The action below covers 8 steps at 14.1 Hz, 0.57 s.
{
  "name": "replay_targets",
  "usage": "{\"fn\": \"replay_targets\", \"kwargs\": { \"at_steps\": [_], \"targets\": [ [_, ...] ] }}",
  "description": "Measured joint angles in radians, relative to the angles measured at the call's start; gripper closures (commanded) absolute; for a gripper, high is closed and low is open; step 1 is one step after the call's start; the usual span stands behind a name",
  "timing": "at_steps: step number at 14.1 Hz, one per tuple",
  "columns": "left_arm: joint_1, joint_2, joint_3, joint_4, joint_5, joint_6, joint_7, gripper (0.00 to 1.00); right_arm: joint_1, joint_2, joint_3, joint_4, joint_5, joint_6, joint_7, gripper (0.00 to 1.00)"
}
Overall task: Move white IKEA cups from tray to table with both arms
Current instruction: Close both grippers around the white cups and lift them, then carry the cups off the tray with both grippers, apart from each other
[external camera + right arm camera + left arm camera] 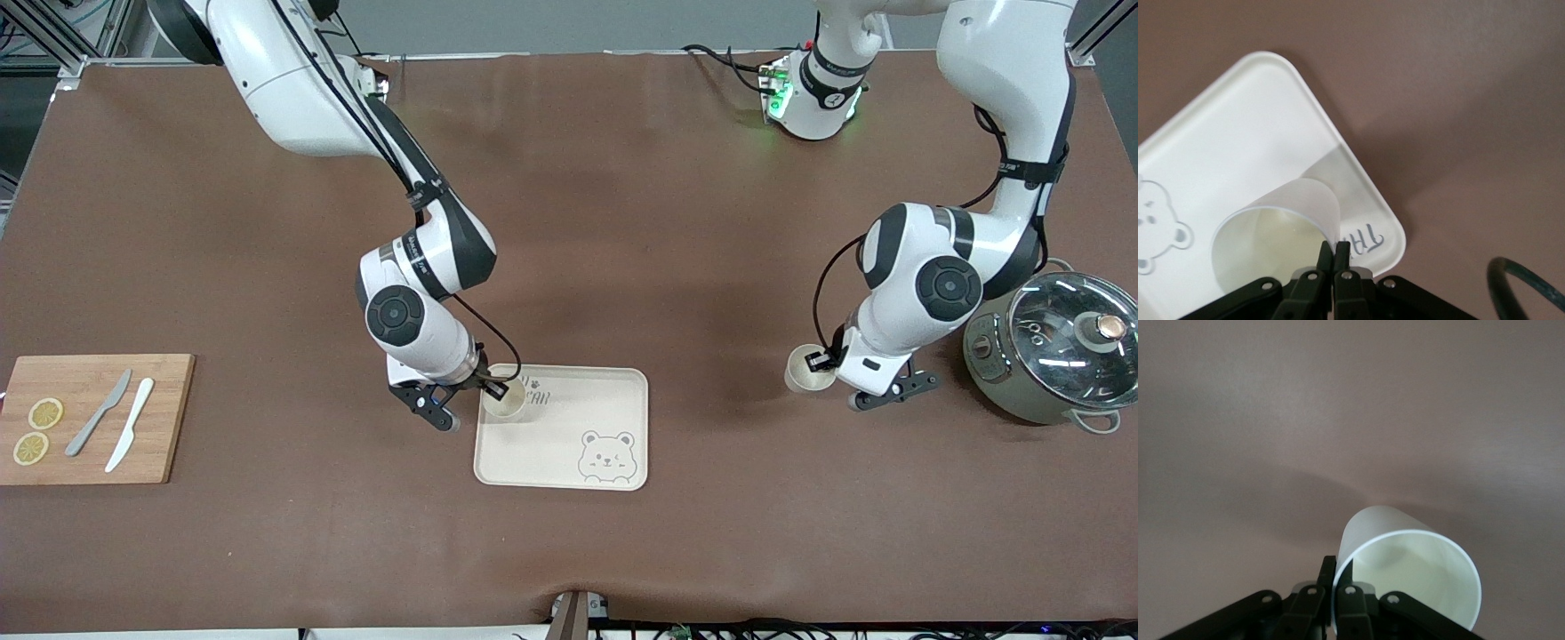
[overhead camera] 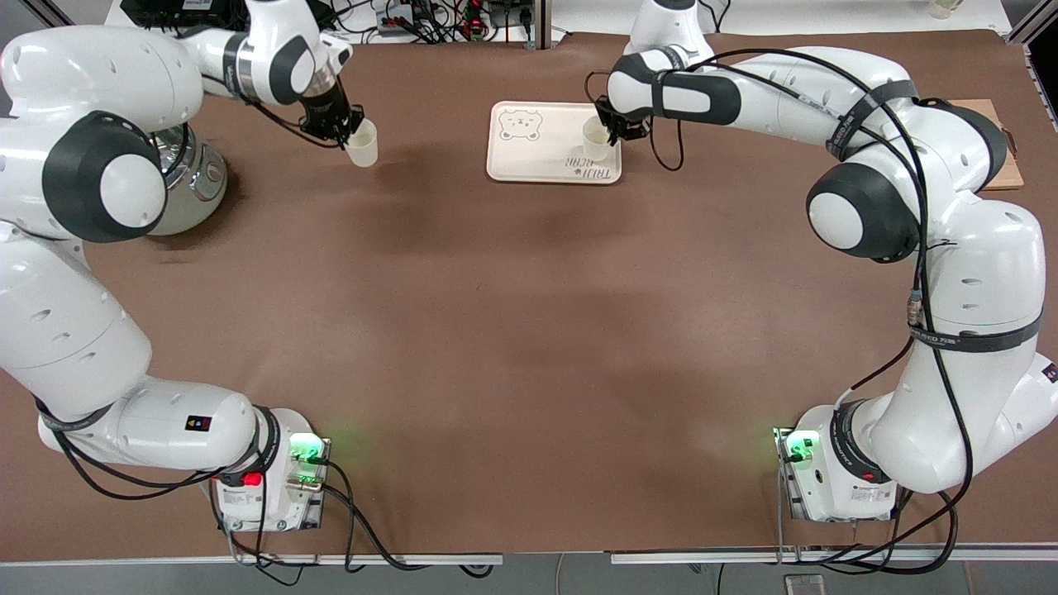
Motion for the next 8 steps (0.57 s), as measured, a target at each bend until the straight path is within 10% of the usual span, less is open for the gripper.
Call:
{"fn": "replay_targets", "kwargs": {
  "at_steps": [8],
  "targets": [
    [0.049, 0.001, -0.002, -0.123, 0.000, 0.113, 0.054, 0.90, -0.092, -0.086, -0.018, 0.129, -0.001, -0.394, -0.157, 1.00]
  ]
}}
